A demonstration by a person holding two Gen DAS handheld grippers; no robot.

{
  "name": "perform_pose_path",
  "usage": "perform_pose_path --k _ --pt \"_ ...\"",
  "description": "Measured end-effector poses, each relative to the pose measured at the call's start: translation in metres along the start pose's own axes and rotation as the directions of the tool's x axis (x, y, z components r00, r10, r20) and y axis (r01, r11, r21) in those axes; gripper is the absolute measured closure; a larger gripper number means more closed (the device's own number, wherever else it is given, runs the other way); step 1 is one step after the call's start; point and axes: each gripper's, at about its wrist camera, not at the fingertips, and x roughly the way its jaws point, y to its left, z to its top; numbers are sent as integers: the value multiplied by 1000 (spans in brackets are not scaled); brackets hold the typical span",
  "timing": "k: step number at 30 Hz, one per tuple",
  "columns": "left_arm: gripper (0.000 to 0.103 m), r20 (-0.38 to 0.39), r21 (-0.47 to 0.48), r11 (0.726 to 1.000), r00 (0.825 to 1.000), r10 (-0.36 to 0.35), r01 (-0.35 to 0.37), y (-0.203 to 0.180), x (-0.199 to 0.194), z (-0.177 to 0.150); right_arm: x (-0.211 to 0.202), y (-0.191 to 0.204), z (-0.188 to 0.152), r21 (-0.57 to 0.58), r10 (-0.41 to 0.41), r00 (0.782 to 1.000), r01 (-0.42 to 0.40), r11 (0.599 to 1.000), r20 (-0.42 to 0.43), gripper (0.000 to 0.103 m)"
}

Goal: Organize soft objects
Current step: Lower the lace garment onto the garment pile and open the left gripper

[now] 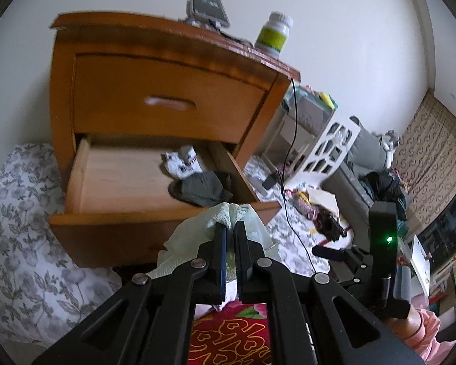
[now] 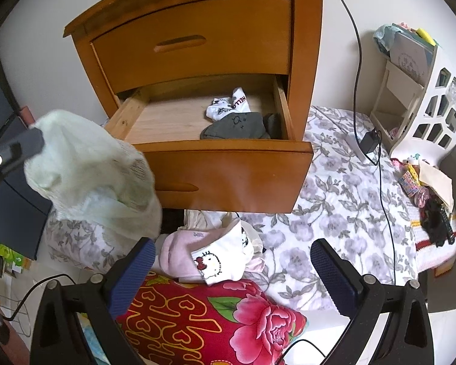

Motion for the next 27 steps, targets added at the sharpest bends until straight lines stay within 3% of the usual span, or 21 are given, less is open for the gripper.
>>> perform_pose_path --k 16,27 --pt "99 -201 -4 999 979 35 -36 10 76 -28 14 -7 1 5 -5 999 6 1000 -37 0" --pt "99 -329 -39 993 940 92 -110 36 121 -55 28 -7 3 1 -8 998 8 1000 -69 0"
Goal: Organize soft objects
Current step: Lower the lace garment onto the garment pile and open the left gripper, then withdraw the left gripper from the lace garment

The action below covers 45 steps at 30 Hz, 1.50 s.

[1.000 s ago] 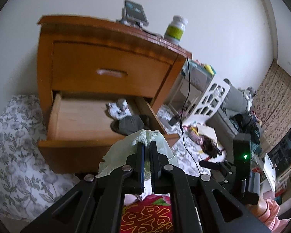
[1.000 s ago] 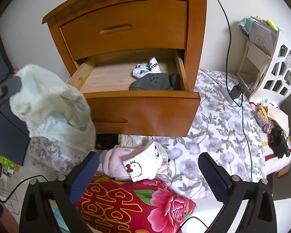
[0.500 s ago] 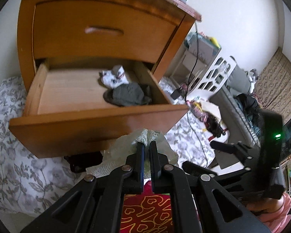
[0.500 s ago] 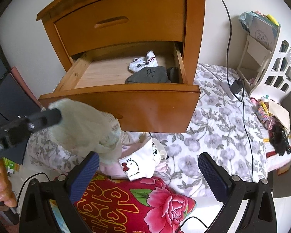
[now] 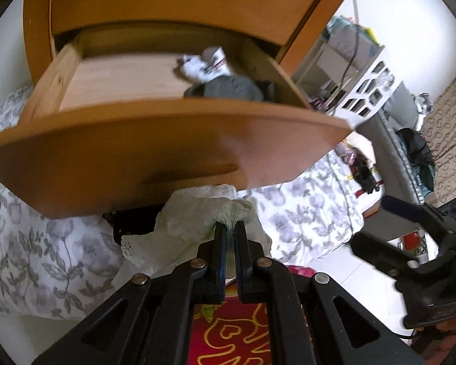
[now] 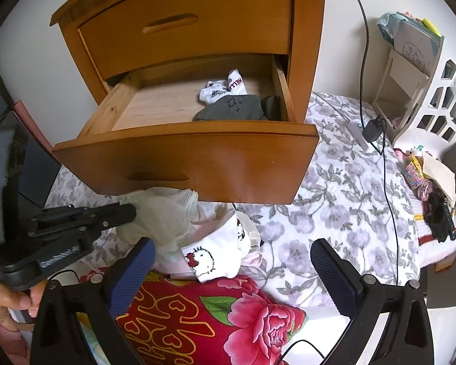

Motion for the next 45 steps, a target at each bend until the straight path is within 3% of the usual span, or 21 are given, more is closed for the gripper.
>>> perform_pose_path --k 7,12,28,39,43,45 --pt "99 -78 -14 999 996 32 -34 11 30 -7 17 -2 3 1 -2 999 2 1000 -36 0" --pt "98 -131 10 995 987 95 -95 15 52 -9 31 -6 6 6 -4 998 4 1000 -64 0" --pt "95 -207 15 994 972 113 -112 24 77 -6 67 -7 8 -7 -3 991 2 1000 -133 0" --pt "57 -152 45 992 980 126 -121 14 48 3 66 -7 10 -9 -8 992 7 1000 -128 0" --pt "52 -118 57 991 985 128 -122 8 35 8 62 -8 10 -7 -11 993 11 1000 -118 0" --pt "45 -97 61 990 986 133 -128 6 27 10 58 -8 11 -8 -14 994 13 1000 -111 0"
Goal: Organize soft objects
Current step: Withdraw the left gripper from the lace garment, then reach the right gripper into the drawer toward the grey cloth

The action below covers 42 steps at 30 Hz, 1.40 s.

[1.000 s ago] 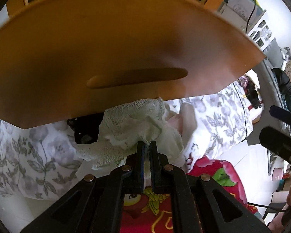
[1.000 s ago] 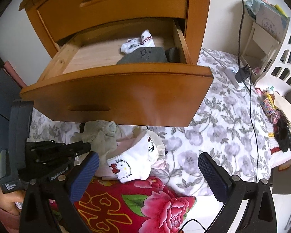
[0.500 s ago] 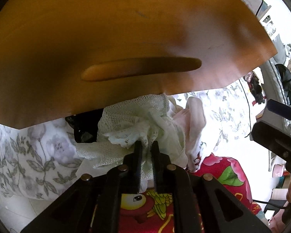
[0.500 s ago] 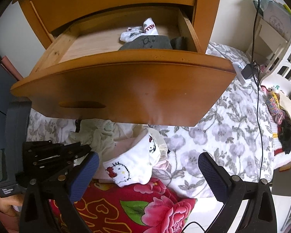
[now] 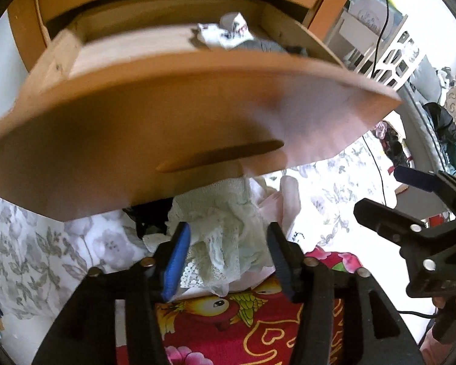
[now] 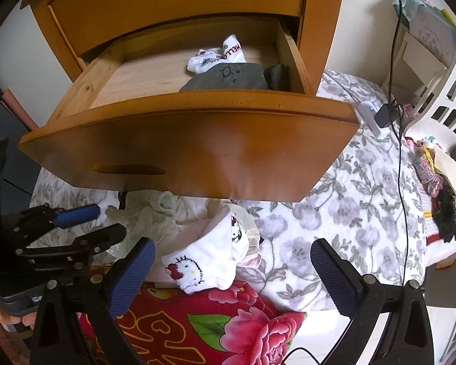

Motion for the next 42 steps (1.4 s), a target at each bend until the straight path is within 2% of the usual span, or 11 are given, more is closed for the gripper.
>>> perform_pose_path --k 8,19,22,26,32,34,36,38,42 --pt "34 73 -8 1000 997 -5 5 1 -30 2 -10 3 -2 -3 -2 1000 2 1000 19 0" --pt "32 219 -3 1000 976 4 -3 7 -83 4 -22 6 -4 -5 -8 999 9 1000 45 0" --pt "31 262 -9 1000 965 4 -2 10 -97 5 -24 7 -4 -8 -9 999 10 1000 49 0" --pt "18 331 -32 999 944 17 -7 17 -113 6 -27 8 -4 -8 -13 998 13 1000 56 0" --pt "17 414 -80 996 908 57 -25 33 -123 5 -32 8 0 -11 -23 997 24 1000 70 0" --pt "16 429 -100 995 900 70 -30 37 -124 6 -34 8 1 -9 -28 997 29 1000 74 0" --pt "4 441 -123 992 893 85 -33 44 -124 6 -36 7 2 -5 -31 996 31 999 80 0" --pt "3 460 -139 990 883 98 -38 48 -126 6 -40 6 3 -5 -32 995 32 999 91 0" --pt "3 477 -151 988 873 105 -37 54 -128 6 -50 8 9 -16 -37 992 39 999 124 0"
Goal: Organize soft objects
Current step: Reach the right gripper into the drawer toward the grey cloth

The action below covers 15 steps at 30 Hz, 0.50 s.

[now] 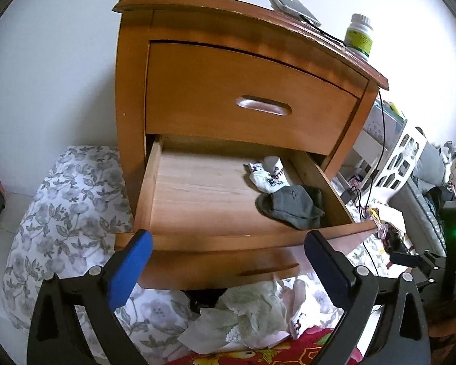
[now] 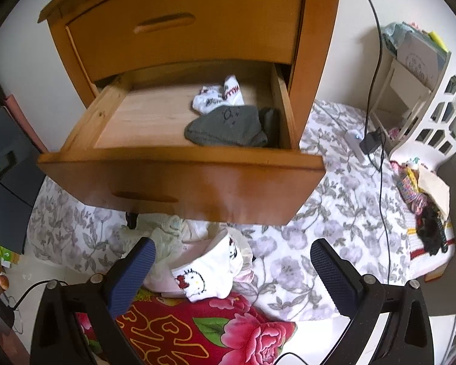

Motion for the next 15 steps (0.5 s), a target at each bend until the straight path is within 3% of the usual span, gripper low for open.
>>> perform_pose_path --k 15 --pt "3 93 -103 995 996 -4 13 27 -3 2 -25 1 43 -32 6 995 -3 999 101 0"
